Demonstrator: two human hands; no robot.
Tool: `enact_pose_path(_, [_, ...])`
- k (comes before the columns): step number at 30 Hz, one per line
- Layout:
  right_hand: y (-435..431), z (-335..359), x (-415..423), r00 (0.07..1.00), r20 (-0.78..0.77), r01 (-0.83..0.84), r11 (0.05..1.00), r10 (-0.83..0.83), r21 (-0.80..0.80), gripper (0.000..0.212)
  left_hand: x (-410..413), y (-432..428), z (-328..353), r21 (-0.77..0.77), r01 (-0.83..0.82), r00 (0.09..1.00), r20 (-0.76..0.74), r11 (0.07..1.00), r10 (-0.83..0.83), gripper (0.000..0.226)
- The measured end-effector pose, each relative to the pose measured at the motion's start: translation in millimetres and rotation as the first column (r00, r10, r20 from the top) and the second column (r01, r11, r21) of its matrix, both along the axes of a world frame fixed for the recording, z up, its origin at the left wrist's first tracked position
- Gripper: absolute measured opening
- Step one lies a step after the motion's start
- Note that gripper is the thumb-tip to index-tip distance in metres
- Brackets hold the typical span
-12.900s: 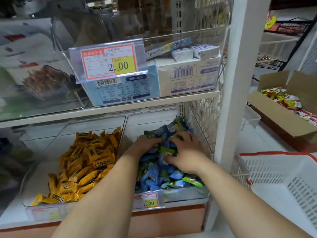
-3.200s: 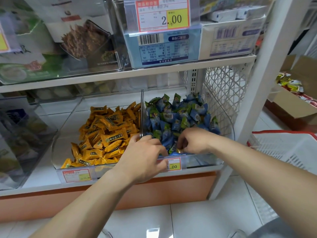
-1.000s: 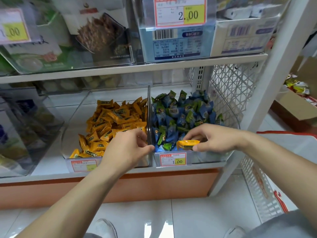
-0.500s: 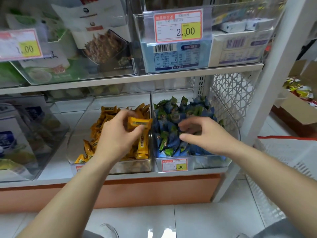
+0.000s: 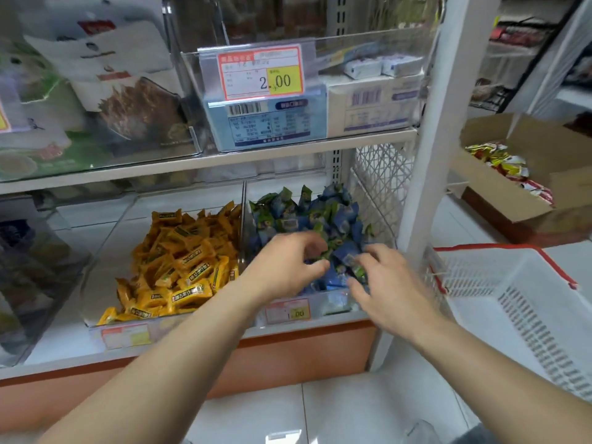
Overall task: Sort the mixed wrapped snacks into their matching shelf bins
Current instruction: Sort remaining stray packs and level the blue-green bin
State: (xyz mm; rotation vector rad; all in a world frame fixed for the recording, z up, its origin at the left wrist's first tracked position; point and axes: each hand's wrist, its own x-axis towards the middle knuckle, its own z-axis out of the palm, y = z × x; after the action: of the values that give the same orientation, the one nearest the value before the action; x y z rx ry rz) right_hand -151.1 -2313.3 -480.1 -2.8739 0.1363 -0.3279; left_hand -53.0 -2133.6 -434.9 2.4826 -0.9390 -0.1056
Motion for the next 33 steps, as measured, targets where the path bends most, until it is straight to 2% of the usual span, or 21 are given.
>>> enact_pose_path(2, [3.9,-1.8,3.1,0.999,0.002,0.033,0.999,-0.033,0.003,0.046,19.9,-29.4,-10.1,0.065,0.002,0.995,-0.1,0.998,0.005,0.042])
enact_pose_path(5, [9.1,-6.8,6.7,0.999,-0.041,0.002,0.997,-0.005,-0.077,0.05,45.2,-60.0,-29.4,0.1,0.015,0.984,-0.176,0.995,0.003,0.063])
enact_pose_path(10, [10.0,-2.0,17.0,0.994,-0.107,-0.009,0.984,-0.011,-0.178,0.046,71.2,-87.3,-50.3,0.196,0.107,0.986,-0.148,0.975,-0.078,0.086])
enact_pose_path(13, [9.1,1.3,18.3,0.993,-0.114,-0.017,0.989,0.0,-0.146,0.044,83.4,-93.0,-52.9,0.266,0.101,0.984,-0.169,0.959,-0.057,0.092])
enact_pose_path(15, [9.6,-1.8,18.0,0.993,-0.118,-0.047,0.985,0.027,-0.168,0.05,89.7,-93.8,-52.4,0.227,0.113,0.962,-0.27,0.967,-0.049,0.093])
enact_pose_path(17, [11.3,-4.2,15.3,0.99,-0.122,-0.096,0.974,0.071,-0.207,0.058,94.5,-93.3,-52.3,0.134,0.133,0.922,-0.381,0.982,-0.073,0.083])
enact_pose_path(19, [11.3,-2.6,11.8,0.988,-0.126,-0.111,0.972,0.086,-0.206,0.046,95.2,-90.4,-51.4,0.068,0.133,0.905,-0.416,0.989,-0.093,0.064])
enact_pose_path(23, [11.2,9.7,10.0,0.972,-0.151,-0.215,0.932,0.177,-0.292,0.015,96.0,-75.9,-40.8,0.069,0.113,0.938,-0.338,0.991,-0.084,0.032])
enact_pose_path(26, [9.9,6.3,11.6,0.99,-0.034,-0.14,0.959,0.136,-0.246,0.036,96.8,-54.6,-21.5,0.223,0.149,0.97,-0.22,0.963,-0.099,0.023])
enact_pose_path(28, [9.6,1.9,12.4,0.994,-0.006,-0.107,0.961,0.109,-0.256,0.034,93.9,-43.3,-8.2,0.411,0.145,0.985,-0.147,0.9,-0.091,0.024])
enact_pose_path(30, [8.3,-0.9,11.7,0.995,-0.053,-0.091,0.96,0.079,-0.266,0.021,87.8,-39.9,1.4,0.602,0.121,0.993,-0.072,0.789,-0.098,0.035])
enact_pose_path(31, [7.3,-2.1,10.9,0.995,-0.052,-0.097,0.961,0.086,-0.259,0.016,84.5,-42.0,3.9,0.651,0.106,0.992,-0.017,0.752,-0.125,0.036])
enact_pose_path(32, [6.3,-4.6,10.8,0.995,-0.034,-0.101,0.967,0.096,-0.232,0.022,81.1,-46.2,5.1,0.64,0.093,0.986,0.049,0.763,-0.161,0.032])
enact_pose_path(33, [4.9,-6.7,11.4,0.994,-0.046,-0.105,0.976,0.097,-0.191,0.033,77.8,-51.9,4.5,0.571,0.086,0.977,0.112,0.816,-0.182,0.029])
